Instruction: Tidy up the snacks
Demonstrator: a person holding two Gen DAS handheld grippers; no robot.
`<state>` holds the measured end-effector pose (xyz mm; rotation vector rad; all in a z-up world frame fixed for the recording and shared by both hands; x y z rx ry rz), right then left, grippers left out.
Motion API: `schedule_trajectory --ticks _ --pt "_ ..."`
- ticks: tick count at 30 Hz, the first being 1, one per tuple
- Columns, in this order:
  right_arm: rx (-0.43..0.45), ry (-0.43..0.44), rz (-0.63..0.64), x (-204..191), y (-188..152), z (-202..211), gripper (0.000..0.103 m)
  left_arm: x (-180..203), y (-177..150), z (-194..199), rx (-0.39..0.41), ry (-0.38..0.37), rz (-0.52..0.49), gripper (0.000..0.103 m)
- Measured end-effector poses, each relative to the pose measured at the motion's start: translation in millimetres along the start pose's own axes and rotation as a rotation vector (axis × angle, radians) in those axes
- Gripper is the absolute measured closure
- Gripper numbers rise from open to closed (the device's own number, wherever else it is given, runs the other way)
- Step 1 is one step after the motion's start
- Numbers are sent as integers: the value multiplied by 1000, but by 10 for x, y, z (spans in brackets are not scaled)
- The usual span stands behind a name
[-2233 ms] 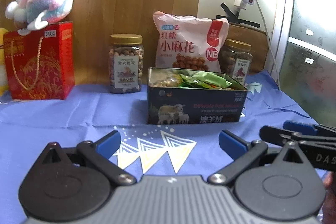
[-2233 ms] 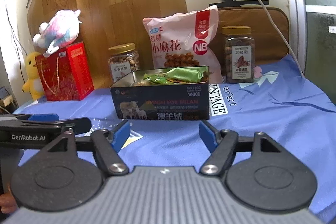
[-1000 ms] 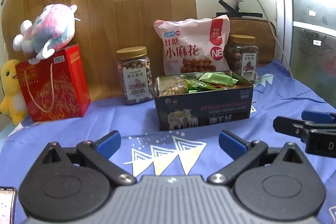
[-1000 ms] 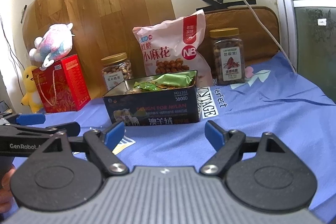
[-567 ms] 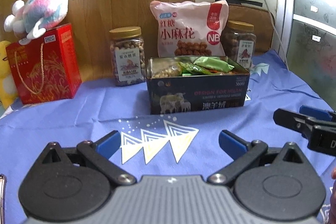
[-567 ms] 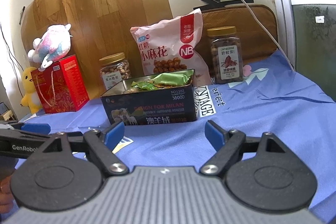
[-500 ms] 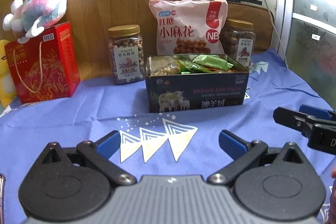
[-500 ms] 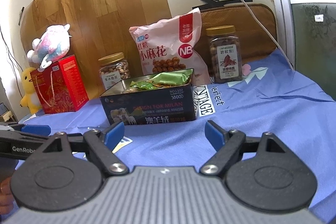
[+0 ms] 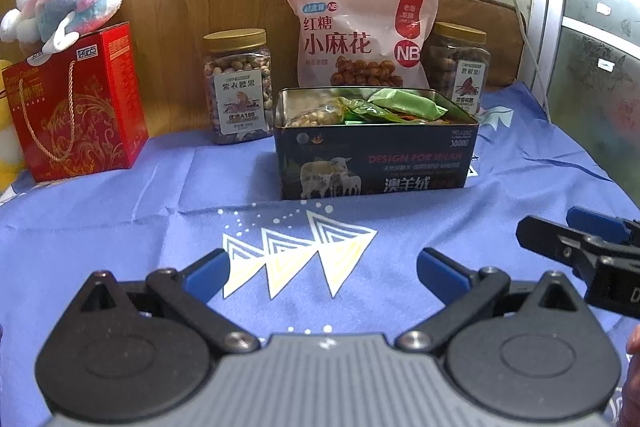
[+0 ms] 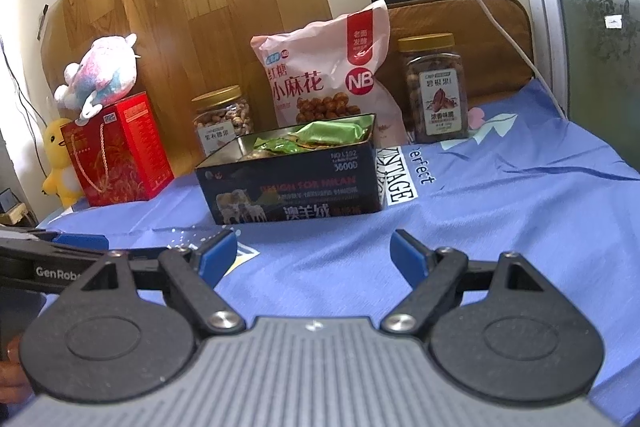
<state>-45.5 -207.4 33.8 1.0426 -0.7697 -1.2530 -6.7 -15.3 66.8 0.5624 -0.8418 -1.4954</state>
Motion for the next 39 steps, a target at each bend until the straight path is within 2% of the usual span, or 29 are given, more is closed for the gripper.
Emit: schedule_trajectory --ticks 15,23,28,39 --pt "1 2 1 -14 -1 11 17 -46 -13 -53 -18 24 6 0" --pt "0 2 1 -16 2 11 17 -6 -4 41 68 112 -42 0" --pt "0 3 1 -14 4 11 17 -6 -5 65 75 88 -40 0" --pt "2 2 -3 -9 0 28 17 -37 25 81 100 113 -24 0"
Point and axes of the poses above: each gripper's, at about its wrist camera, not at the fingertips, and z roughly against the way its jaws point, x to its right, y to its top, the point moved 1 cm from there along -z, roughly the way its jaws point, and after that the axes turned 8 degrees about z, right-handed, at the moved point
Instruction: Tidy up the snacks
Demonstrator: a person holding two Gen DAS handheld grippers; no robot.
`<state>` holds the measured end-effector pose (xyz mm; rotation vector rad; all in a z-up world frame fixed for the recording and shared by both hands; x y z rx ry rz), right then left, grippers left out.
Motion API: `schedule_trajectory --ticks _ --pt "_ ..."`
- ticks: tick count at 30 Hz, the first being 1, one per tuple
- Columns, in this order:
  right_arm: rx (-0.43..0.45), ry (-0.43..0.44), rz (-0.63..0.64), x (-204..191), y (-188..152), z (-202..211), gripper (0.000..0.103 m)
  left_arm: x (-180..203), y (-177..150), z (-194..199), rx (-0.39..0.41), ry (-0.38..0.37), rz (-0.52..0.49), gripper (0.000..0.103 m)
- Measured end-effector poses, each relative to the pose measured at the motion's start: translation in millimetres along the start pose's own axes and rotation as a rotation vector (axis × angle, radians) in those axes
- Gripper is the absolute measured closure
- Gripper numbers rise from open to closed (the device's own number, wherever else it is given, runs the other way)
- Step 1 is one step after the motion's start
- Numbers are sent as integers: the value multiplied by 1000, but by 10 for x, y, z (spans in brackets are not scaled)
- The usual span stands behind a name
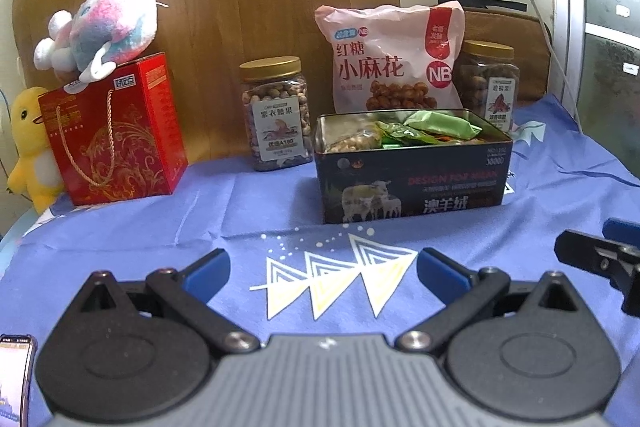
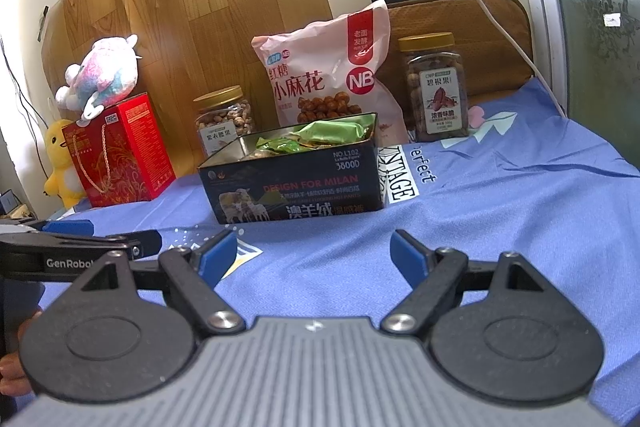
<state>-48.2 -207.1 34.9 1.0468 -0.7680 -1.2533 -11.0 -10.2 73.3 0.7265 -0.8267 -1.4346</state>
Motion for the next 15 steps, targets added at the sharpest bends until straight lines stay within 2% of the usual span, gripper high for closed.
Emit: schedule_trajectory --ticks 3,9,15 --pt "3 1 -1 3 0 7 17 -8 9 -16 -10 3 4 0" --pt "-1 0 -4 -2 1 2 17 -25 -26 -150 -107 -23 19 0" --pt "-1 -1 -4 -1 3 -2 17 -12 -69 -209 -147 -30 13 0"
Point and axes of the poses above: each gripper's, at about its wrist camera, not at the fingertips, and z roughly against the way its jaws point, x to its right, y to its top, the point moved 1 cm from there along -z, roughly the way its jaws point, and after that the axes turned 8 degrees about z, right-handed, at the moved point
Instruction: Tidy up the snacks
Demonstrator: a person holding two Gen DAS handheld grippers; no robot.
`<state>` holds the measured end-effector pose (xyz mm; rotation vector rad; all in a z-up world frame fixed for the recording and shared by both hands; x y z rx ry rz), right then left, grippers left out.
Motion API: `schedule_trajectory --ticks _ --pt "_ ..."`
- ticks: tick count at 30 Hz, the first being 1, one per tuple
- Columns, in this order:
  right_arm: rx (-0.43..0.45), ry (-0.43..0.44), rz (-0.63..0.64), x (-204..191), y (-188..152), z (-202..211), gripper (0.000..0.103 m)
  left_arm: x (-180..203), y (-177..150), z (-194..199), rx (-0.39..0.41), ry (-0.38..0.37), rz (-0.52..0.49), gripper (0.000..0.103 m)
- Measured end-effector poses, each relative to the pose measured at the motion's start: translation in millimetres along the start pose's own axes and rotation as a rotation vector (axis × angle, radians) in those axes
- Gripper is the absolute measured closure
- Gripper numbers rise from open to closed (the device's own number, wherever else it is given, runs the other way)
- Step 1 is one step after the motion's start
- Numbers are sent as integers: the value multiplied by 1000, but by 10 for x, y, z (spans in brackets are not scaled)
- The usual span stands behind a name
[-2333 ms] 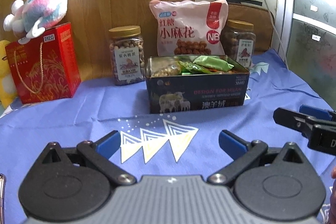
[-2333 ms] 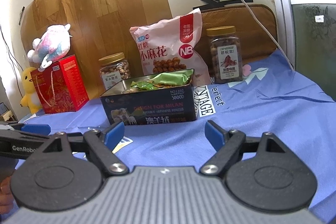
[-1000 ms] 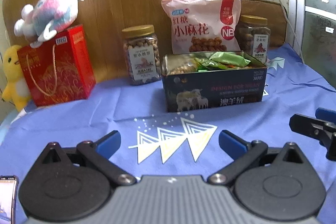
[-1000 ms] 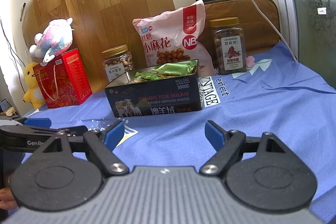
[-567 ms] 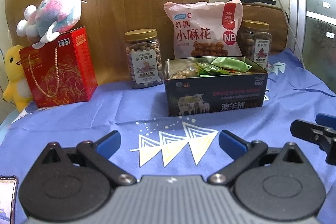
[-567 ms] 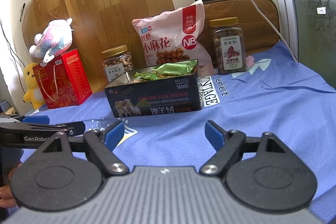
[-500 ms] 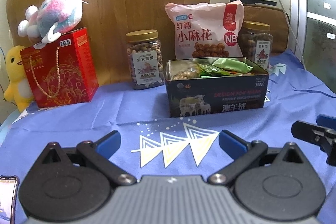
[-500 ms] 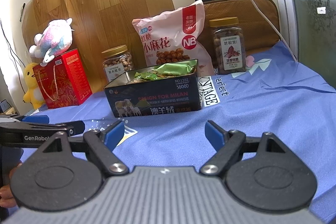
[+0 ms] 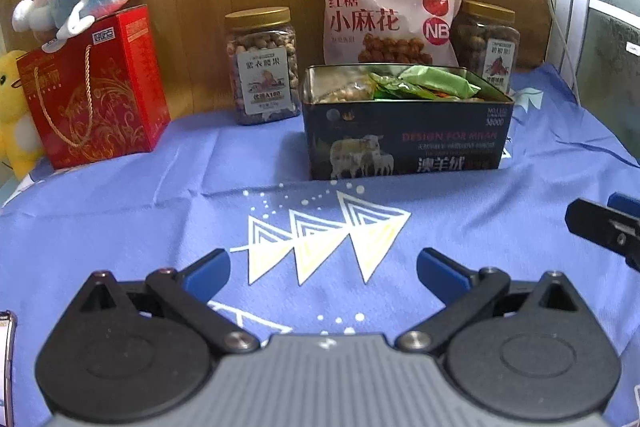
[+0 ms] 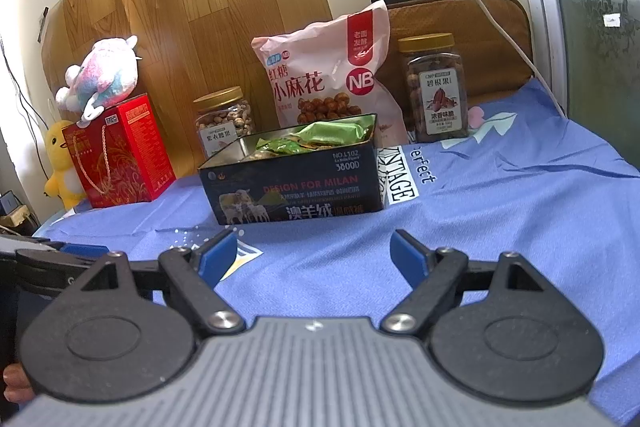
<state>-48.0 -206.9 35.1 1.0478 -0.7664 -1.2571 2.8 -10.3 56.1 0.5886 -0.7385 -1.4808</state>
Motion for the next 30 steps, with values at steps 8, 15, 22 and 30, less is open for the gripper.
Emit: schedule_trajectory --ticks 8,15,22,30 --pt "0 3 -2 10 -2 -3 17 36 -13 -33 -16 7 -17 0" --pt "-1 4 -10 26 -19 -9 17 64 -24 -86 -37 2 -23 0" --pt "-8 6 -19 49 -33 -29 17 78 -39 -122 -52 0 -25 0" --pt "-14 9 -23 59 -40 -43 17 86 -41 -154 -58 6 -31 0"
Point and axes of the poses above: each gripper's, at about its wrist camera, not at the fingertips, and z roughly against the way its jaws point, x to its right, y to its top, the point moved 1 cm from there along -z, roughly the way its jaws point, and after that the axes turned 8 degrees about z, right-handed, at the moved point
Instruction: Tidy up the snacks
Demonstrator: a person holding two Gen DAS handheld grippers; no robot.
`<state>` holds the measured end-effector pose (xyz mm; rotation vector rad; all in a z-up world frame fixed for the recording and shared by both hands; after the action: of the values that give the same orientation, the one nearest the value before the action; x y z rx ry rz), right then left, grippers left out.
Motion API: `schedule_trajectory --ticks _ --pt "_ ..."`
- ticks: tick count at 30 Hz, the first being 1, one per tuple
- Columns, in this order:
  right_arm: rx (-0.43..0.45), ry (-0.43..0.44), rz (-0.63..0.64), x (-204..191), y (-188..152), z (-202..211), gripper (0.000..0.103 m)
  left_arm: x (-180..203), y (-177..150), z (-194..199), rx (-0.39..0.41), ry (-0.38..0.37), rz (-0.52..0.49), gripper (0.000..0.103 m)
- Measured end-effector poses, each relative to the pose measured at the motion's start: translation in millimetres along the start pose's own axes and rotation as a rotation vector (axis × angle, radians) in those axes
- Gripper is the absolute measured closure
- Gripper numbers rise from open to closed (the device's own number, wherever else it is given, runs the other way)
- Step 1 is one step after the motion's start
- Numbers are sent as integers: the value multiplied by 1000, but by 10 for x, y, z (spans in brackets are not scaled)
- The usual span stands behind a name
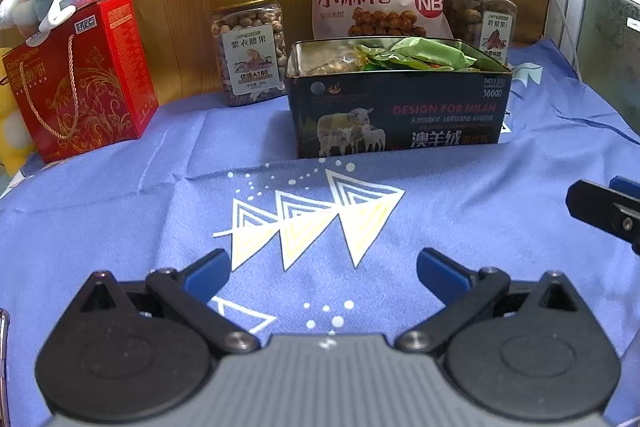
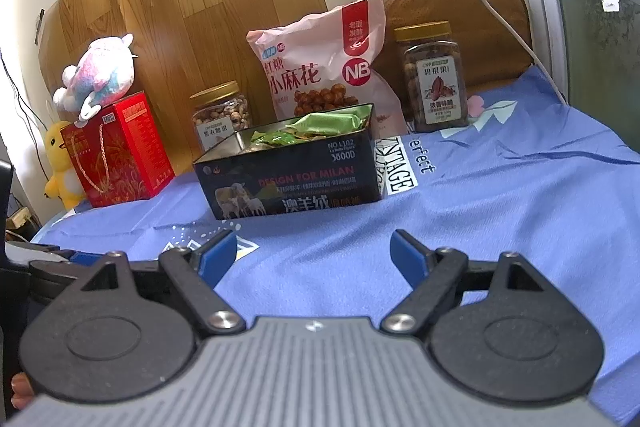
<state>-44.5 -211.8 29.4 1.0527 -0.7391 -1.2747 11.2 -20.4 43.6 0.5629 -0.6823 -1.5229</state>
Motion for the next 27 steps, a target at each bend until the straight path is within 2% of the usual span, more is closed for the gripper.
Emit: schedule_trajectory --ticks 27 --pt "-18 4 -17 49 -22 -40 17 15 -2 -90 -19 26 -10 0"
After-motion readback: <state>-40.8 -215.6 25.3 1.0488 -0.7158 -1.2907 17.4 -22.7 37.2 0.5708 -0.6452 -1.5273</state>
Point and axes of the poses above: each gripper's, at about its wrist camera, not at the fingertips, and z roughly against the way its jaws point, x to its right, y to its top, the point moved 1 cm from there along -z, roughly the way its jaws point, and after that the axes turned 8 degrees about z, right-handed, at the moved point
